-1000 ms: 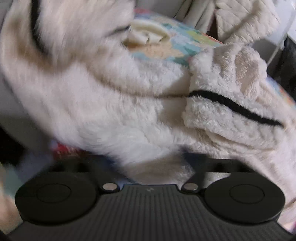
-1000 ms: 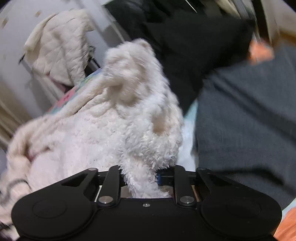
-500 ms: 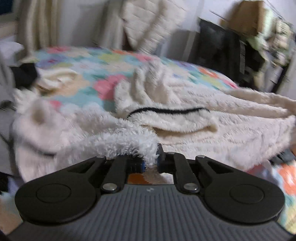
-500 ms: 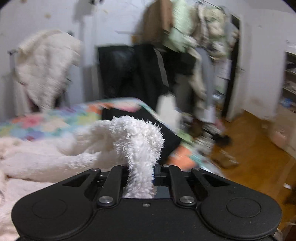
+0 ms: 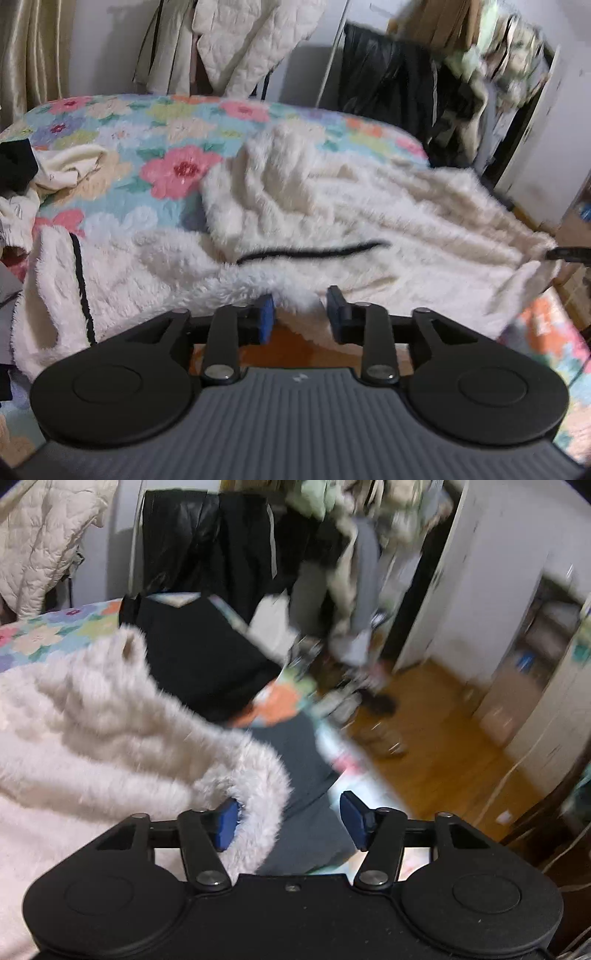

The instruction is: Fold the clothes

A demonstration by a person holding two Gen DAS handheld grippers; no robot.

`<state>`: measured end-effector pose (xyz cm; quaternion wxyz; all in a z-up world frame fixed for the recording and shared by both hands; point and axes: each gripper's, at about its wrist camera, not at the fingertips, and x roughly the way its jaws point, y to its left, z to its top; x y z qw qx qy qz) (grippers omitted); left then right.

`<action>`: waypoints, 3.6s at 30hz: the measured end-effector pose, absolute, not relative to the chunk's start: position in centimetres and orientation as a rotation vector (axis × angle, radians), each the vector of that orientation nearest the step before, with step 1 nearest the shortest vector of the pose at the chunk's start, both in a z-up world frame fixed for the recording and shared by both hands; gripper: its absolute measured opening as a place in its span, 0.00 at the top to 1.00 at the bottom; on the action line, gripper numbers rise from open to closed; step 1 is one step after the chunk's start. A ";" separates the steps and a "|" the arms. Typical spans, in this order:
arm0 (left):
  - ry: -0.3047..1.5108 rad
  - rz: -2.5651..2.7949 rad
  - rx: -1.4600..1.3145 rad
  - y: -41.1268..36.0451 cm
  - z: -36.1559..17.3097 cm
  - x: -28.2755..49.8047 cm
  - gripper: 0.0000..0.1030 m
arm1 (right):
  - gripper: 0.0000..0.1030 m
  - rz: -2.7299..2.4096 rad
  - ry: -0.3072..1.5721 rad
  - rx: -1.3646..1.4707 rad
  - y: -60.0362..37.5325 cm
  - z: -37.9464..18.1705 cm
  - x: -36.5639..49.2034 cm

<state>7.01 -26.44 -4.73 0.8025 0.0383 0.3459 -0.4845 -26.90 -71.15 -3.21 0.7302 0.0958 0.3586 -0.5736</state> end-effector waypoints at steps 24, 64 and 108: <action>0.635 -0.942 0.734 -46.0 -14.1 4.4 0.14 | 0.23 -0.468 0.646 0.629 -64.0 -1.4 -15.3; 0.670 -1.132 0.233 -32.0 -7.4 11.3 0.88 | 0.57 -0.180 0.792 0.788 -57.9 -11.6 -0.6; 0.325 -0.897 -0.170 -17.3 -2.1 16.6 0.87 | 0.25 -0.315 0.912 1.000 -66.4 -6.1 13.2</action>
